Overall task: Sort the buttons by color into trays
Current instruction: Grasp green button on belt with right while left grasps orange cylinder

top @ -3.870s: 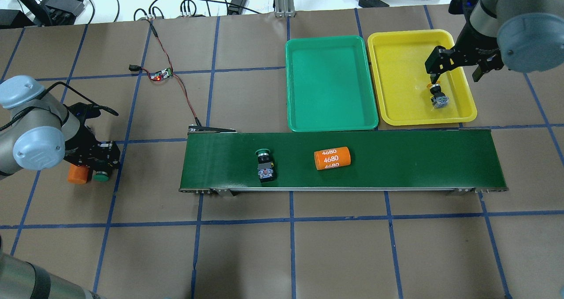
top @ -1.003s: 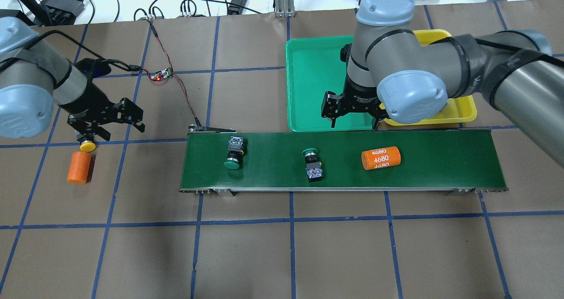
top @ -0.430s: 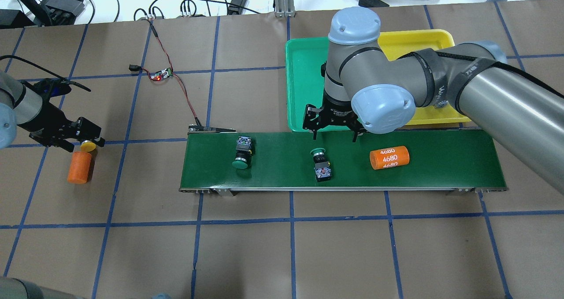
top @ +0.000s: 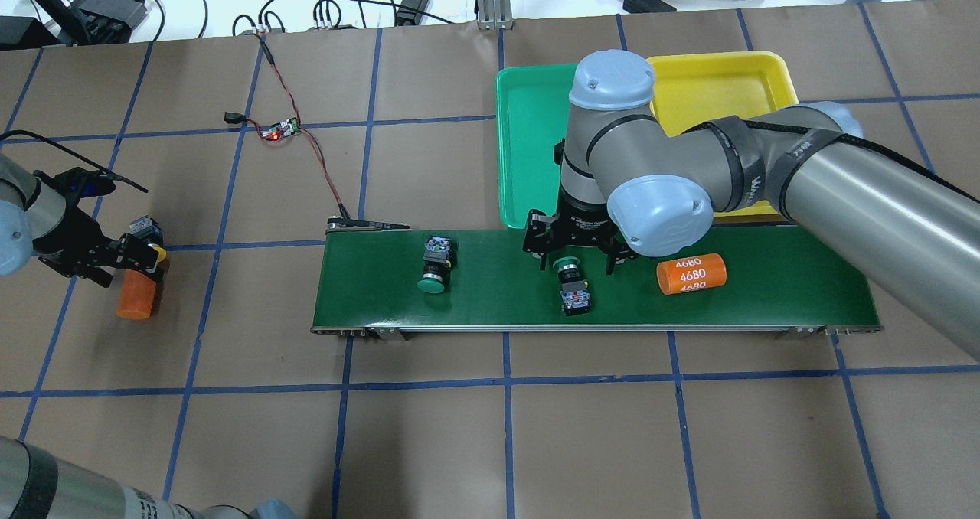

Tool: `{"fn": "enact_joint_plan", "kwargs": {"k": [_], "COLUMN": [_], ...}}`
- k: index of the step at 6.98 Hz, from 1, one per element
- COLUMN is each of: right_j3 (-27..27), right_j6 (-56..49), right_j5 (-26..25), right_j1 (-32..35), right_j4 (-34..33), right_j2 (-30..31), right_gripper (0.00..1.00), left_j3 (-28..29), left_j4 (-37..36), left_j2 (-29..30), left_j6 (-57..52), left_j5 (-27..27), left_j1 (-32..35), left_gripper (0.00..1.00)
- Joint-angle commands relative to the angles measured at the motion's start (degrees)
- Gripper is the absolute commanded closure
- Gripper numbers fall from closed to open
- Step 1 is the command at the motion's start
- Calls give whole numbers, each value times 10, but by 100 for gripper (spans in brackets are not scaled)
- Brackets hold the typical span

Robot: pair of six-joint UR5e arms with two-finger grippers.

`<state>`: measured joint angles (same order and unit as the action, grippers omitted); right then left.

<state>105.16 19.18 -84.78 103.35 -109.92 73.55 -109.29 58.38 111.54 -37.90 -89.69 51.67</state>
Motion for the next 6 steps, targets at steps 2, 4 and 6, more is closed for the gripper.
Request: {"fn": "enact_joint_plan", "kwargs": {"k": [2,4,6], "right_j3": [9,-3,-77], "right_j6": [-7,-5,-8], "right_j5": [-4,-5,-2], "right_j1": [-5,-19,-41], "right_j4": [9,16,3], "right_j2": [-4,11,1], "right_gripper": [100,100,100], "left_j3": [-9,2,3], "left_j4": [-27,43,92], "left_j2": [10,-43,-105], "left_j6": [-3,45,100], "left_j5": [-28,-25,3], "left_j1": [11,60,192], "left_gripper": [100,100,100]}}
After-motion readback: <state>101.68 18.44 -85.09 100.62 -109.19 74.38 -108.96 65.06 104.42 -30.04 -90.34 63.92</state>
